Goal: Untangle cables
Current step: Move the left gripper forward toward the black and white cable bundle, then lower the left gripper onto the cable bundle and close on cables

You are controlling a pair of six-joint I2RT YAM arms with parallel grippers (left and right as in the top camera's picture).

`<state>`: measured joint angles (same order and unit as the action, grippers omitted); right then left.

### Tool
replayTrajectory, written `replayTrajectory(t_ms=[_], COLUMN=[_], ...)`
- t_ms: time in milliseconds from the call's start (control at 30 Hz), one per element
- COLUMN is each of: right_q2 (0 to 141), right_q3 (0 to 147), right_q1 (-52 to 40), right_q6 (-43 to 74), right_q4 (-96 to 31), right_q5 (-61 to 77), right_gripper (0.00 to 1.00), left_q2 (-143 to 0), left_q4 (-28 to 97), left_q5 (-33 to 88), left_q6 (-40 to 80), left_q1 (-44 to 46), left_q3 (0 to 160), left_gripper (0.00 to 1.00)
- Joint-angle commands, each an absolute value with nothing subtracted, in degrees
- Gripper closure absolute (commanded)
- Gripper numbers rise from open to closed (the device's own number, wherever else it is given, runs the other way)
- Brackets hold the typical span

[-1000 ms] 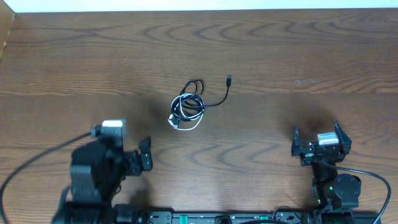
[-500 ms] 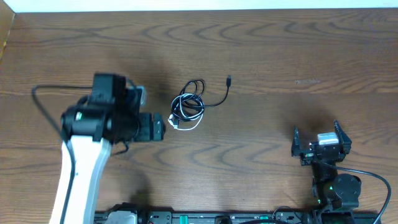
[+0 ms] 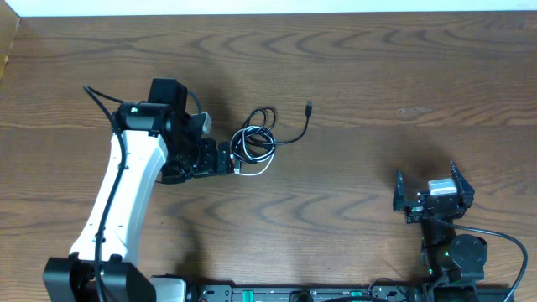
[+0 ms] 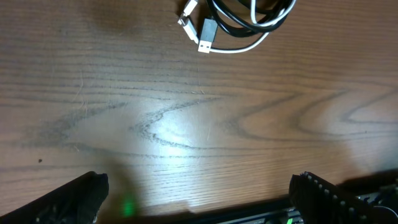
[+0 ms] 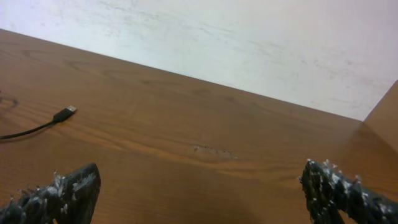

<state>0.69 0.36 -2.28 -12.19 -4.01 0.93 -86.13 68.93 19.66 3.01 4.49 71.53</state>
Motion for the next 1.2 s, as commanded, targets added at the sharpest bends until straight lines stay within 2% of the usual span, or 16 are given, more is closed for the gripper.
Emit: replayTrajectory(t_ms=[0, 33, 100, 133, 167, 367, 633, 1167], right_q2=[0.38, 0.38, 0.38, 0.38, 0.38, 0.38, 0.38, 0.38], right_q3=[0.32, 0.32, 0.32, 0.32, 0.32, 0.32, 0.32, 0.32], right_q1=[-2.68, -2.68, -2.68, -2.68, -2.68, -2.68, -2.68, -2.68], right_q6=[-12.69, -12.71, -12.69, -12.69, -12.71, -12.71, -12.69, -12.69], right_q4=[-4.25, -4.25, -4.25, -4.25, -4.25, -4.25, -4.25, -4.25], right_q5=[1.48, 1.48, 1.48, 1.48, 1.48, 1.48, 1.48, 1.48], right_gripper=[0.01, 0.01, 0.01, 0.01, 0.01, 0.01, 0.01, 0.01], left_q2=[-86.94, -86.94, -86.91, -86.91, -86.91, -86.94, -86.94, -86.94], left_q4=[68.86, 68.86, 68.97, 69.17, 69.14, 67.9, 62.57, 55.96], left_q5=[20.58, 20.6, 21.02, 21.76, 22.63, 24.43, 24.4, 19.84], left_q6=[2.87, 2.9, 3.01, 3.14, 3.11, 3.97, 15.4, 23.99], left_q1=[4.14, 4.14, 4.21, 4.21, 4.21, 4.21, 4.32, 4.58], left_q3=[72.4, 72.4, 72.4, 72.4, 72.4, 72.34, 69.58, 66.89], left_gripper=[0.24, 0.4, 0.8, 0.91, 0.92, 0.92, 0.92, 0.92])
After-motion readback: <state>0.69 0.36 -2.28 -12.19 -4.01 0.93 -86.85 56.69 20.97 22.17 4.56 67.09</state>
